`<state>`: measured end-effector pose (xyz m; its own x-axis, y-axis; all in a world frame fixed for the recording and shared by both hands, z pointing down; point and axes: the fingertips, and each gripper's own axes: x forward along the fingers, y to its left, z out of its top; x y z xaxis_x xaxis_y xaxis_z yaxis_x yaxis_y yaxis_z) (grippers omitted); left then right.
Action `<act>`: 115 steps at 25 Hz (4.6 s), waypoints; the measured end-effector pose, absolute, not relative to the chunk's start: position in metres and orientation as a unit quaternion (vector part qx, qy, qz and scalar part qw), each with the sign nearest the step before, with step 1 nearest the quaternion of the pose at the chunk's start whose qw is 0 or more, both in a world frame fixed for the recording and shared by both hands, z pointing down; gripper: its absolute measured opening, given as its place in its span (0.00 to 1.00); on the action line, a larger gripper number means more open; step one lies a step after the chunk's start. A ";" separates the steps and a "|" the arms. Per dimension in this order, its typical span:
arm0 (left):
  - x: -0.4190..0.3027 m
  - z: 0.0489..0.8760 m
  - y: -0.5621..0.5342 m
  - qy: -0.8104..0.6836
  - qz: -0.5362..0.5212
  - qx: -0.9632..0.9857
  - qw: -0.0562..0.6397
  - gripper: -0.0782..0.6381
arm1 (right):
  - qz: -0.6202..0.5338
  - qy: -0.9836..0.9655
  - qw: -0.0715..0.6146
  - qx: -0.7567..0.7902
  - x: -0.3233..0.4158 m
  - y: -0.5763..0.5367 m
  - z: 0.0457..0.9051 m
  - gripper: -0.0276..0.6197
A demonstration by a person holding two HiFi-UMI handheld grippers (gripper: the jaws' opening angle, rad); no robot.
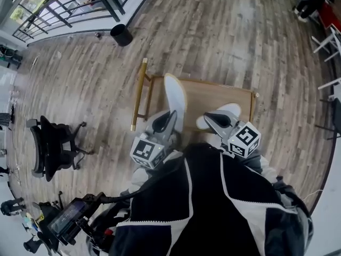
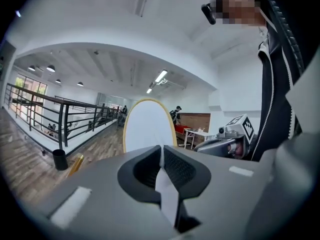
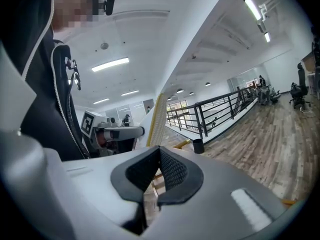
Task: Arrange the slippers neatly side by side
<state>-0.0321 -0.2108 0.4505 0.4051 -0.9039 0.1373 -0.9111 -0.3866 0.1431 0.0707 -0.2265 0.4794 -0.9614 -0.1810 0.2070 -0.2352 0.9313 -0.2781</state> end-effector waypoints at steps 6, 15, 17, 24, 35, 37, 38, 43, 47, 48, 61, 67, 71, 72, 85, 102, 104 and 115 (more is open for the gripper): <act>-0.047 0.448 -0.212 -0.558 0.020 0.822 0.110 0.15 | 0.149 -0.980 0.083 0.104 0.059 -0.229 0.477 0.05; -0.096 0.493 -0.224 -0.552 0.063 0.818 0.148 0.15 | 0.149 -0.979 0.066 0.122 0.026 -0.235 0.472 0.05; -0.101 0.511 -0.228 -0.553 0.091 0.811 0.170 0.15 | 0.150 -0.978 0.066 0.129 0.031 -0.231 0.472 0.05; -0.143 0.591 -0.260 -0.571 0.156 0.769 0.242 0.15 | 0.154 -0.971 0.072 0.168 0.037 -0.242 0.474 0.05; -0.161 0.683 -0.299 -0.566 0.248 0.725 0.304 0.15 | 0.167 -0.957 0.084 0.222 0.068 -0.255 0.485 0.05; -0.165 0.695 -0.305 -0.568 0.252 0.717 0.316 0.15 | 0.168 -0.954 0.086 0.231 0.073 -0.259 0.489 0.05; -0.167 0.701 -0.306 -0.569 0.254 0.712 0.323 0.15 | 0.168 -0.953 0.087 0.235 0.075 -0.259 0.490 0.05; -0.179 0.732 -0.302 -0.575 0.261 0.685 0.363 0.15 | 0.171 -0.949 0.094 0.248 0.082 -0.252 0.491 0.05; -0.186 0.746 -0.309 -0.574 0.274 0.674 0.377 0.15 | 0.171 -0.947 0.099 0.254 0.083 -0.256 0.490 0.05; -0.187 0.750 -0.310 -0.572 0.278 0.672 0.379 0.15 | 0.172 -0.946 0.100 0.256 0.083 -0.256 0.490 0.05; -0.177 0.768 -0.308 -0.549 0.301 0.667 0.403 0.17 | 0.179 -0.934 0.109 0.288 0.096 -0.240 0.493 0.05; -0.177 0.769 -0.311 -0.549 0.299 0.667 0.406 0.33 | 0.180 -0.933 0.108 0.293 0.097 -0.240 0.492 0.05; -0.177 0.767 -0.311 -0.548 0.301 0.668 0.404 0.37 | 0.179 -0.934 0.107 0.290 0.096 -0.241 0.493 0.05; -0.177 0.766 -0.312 -0.550 0.299 0.669 0.400 0.38 | 0.179 -0.934 0.107 0.290 0.096 -0.242 0.493 0.05; -0.079 0.563 -0.315 -0.458 0.130 0.862 0.174 0.29 | 0.155 -0.951 0.093 0.251 0.069 -0.264 0.488 0.05; -0.061 0.420 -0.225 -0.387 -0.012 0.920 0.065 0.14 | 0.164 -0.963 0.069 0.203 0.031 -0.254 0.489 0.05; -0.062 0.422 -0.225 -0.383 -0.012 0.921 0.069 0.14 | 0.163 -0.962 0.070 0.205 0.028 -0.253 0.489 0.05; -0.080 0.423 -0.247 -0.379 -0.026 0.921 0.083 0.14 | 0.231 -0.890 0.180 0.350 0.094 -0.279 0.595 0.08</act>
